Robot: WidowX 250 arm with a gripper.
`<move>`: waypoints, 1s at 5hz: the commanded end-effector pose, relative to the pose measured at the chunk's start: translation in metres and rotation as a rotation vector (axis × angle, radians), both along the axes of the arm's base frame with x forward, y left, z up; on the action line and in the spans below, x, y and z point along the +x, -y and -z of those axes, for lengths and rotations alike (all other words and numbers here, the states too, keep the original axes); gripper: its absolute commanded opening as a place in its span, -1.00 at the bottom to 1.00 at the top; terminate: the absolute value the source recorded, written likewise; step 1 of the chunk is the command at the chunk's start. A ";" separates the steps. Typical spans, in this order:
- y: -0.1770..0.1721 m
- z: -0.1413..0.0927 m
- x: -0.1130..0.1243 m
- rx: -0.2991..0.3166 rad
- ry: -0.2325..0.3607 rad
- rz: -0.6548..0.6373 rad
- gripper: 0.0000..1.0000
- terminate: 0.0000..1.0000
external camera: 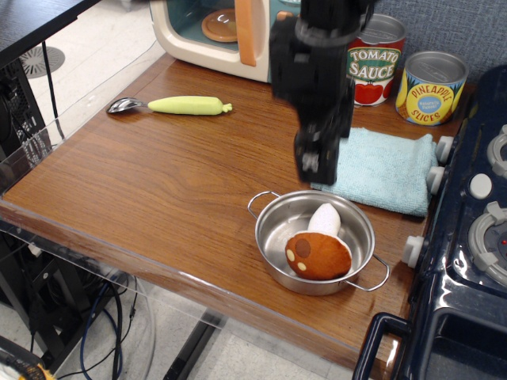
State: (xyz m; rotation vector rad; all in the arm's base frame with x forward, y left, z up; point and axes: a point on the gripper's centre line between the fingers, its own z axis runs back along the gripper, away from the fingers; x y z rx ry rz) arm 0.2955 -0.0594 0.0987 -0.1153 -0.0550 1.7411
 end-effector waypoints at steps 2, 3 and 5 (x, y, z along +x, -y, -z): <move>0.002 0.040 -0.021 0.040 -0.063 0.065 1.00 -1.00; 0.003 0.052 -0.019 0.033 -0.094 0.052 1.00 -1.00; 0.002 0.062 -0.020 0.051 -0.108 0.042 -1.00 -1.00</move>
